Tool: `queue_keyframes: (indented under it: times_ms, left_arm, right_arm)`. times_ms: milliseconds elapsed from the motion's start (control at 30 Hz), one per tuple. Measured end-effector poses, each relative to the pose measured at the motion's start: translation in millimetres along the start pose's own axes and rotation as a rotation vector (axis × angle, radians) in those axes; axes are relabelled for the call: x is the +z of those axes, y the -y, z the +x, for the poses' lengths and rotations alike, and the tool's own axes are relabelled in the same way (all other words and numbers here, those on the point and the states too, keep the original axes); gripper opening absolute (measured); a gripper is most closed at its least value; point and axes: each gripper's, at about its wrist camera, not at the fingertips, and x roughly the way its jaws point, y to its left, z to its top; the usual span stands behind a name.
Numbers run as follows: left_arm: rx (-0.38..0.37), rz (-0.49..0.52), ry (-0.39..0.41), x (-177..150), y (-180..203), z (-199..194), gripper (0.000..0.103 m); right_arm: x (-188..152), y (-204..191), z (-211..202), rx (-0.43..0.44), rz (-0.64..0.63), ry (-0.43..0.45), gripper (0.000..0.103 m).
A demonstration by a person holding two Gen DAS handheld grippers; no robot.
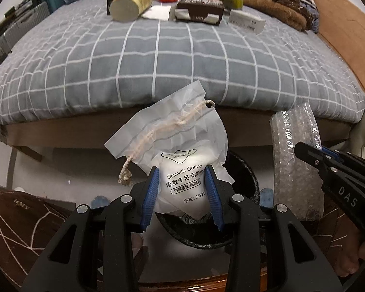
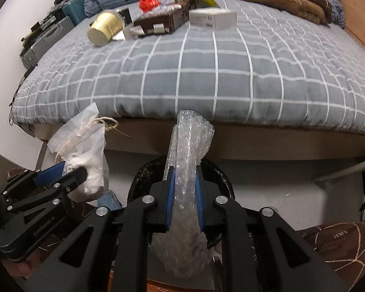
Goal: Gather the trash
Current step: 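Lift both held items and carry them down toward the black trash bin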
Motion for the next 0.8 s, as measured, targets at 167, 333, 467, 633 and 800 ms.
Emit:
queue_keyframes:
  times_ms: [167, 333, 467, 633, 800]
  left_arm:
    - [-0.005, -0.008, -0.025, -3.9, -3.9, 16.0, 0.038]
    - [-0.005, -0.026, -0.073, -9.5, -11.4, 35.3, 0.038]
    - [0.019, -0.025, -0.089, -13.5, -15.8, 46.9, 0.038]
    - [0.037, -0.021, -0.103, -15.7, -19.6, 60.3, 0.038]
    - [0.052, -0.017, -0.139, -17.1, -19.9, 77.9, 0.038]
  right_arm:
    - [-5.7, 3.5, 17.2, -0.005, 0.01, -0.032, 0.015]
    - [-11.3, 5.3, 34.1, -0.015, 0.014, -0.058, 0.015]
    - [-14.9, 7.3, 46.2, -0.017, 0.028, -0.079, 0.015]
    - [-18.8, 8.1, 62.6, -0.017, 0.036, -0.114, 0.015]
    - [-21.2, 6.3, 75.0, -0.028, 0.027, -0.138, 0.015]
